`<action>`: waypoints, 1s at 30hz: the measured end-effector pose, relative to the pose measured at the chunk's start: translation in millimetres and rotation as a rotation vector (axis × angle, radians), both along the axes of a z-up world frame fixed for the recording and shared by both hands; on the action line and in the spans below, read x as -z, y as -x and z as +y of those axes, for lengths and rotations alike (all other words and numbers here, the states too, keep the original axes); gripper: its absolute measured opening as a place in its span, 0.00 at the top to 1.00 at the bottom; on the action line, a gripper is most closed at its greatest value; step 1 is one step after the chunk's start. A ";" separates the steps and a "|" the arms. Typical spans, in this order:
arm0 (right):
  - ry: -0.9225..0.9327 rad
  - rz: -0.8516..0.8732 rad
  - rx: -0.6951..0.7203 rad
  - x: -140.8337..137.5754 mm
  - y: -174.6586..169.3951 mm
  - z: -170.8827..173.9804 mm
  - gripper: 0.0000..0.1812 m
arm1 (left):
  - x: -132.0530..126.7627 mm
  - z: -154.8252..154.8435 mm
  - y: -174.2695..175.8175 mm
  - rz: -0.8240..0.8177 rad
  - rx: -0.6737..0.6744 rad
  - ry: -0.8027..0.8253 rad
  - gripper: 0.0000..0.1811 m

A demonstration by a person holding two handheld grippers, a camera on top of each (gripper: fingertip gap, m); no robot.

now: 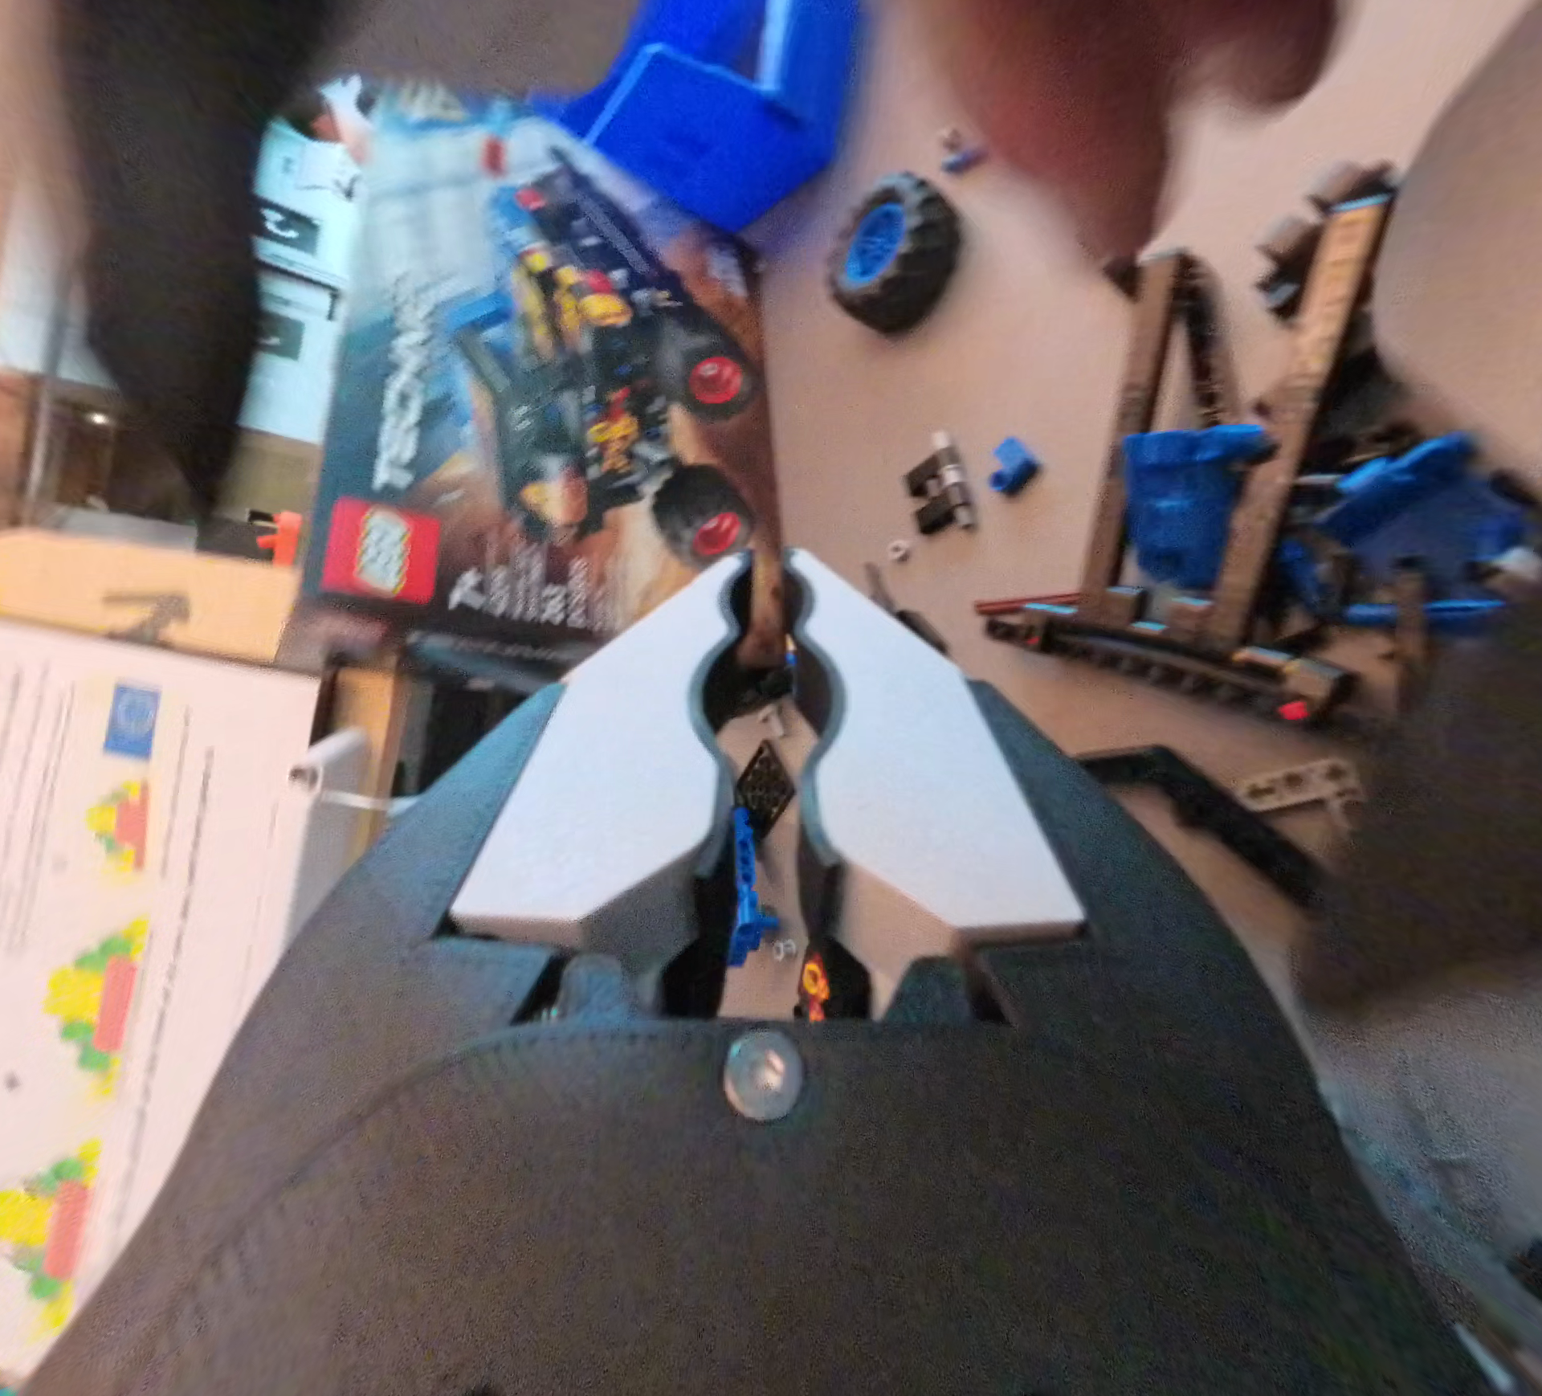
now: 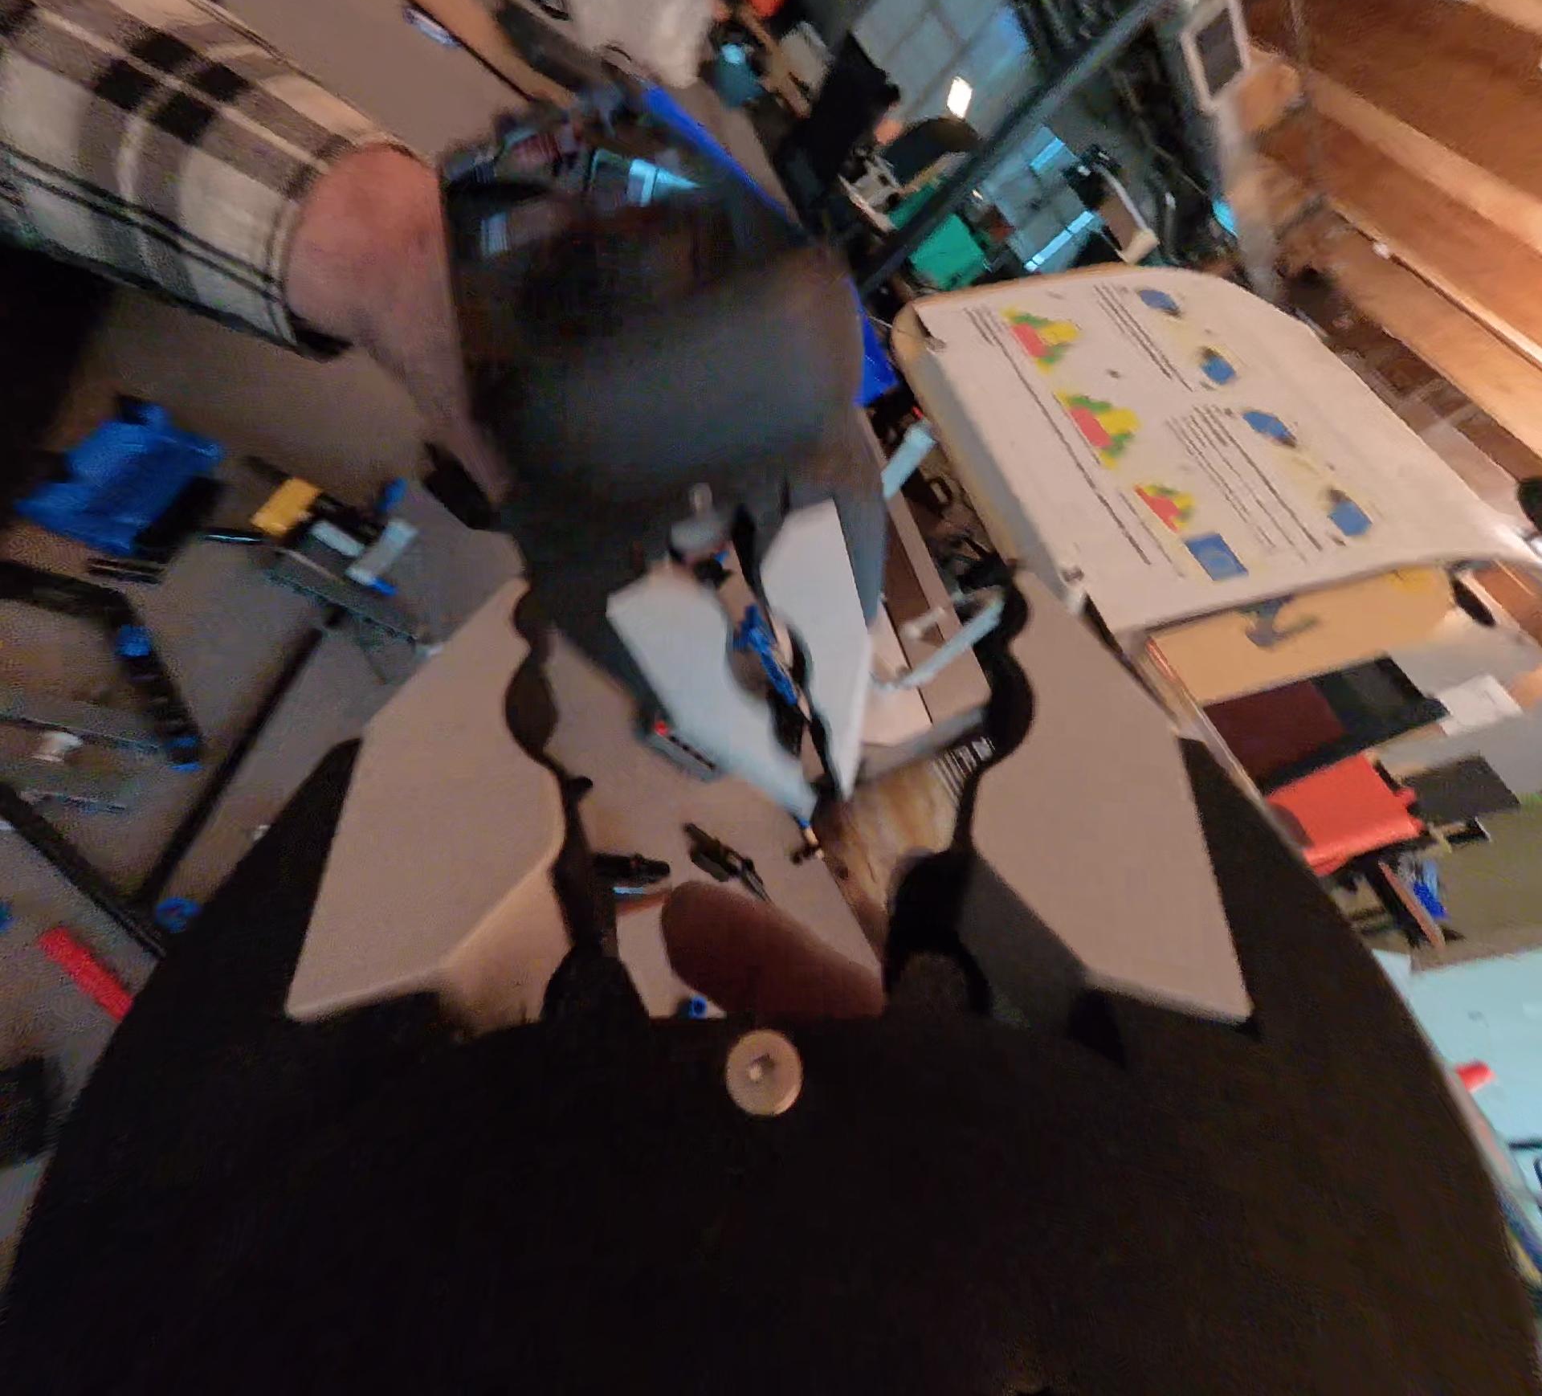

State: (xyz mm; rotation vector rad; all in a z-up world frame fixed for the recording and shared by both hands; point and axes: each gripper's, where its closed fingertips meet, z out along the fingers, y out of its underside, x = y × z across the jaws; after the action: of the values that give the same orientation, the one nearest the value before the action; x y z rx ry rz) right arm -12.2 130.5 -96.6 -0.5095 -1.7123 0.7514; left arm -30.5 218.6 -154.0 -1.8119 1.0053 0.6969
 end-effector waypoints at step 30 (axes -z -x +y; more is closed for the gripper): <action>0.142 -0.140 0.128 33.1 0.7 64.6 0.94 | 47.5 -9.1 147.2 -0.599 -0.330 0.198 0.98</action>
State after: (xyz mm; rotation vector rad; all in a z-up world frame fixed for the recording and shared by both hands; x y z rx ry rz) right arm -12.9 195.1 -129.8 -0.7780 -1.7447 0.7629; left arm -177.7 209.5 -201.5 -2.2010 0.3895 0.2094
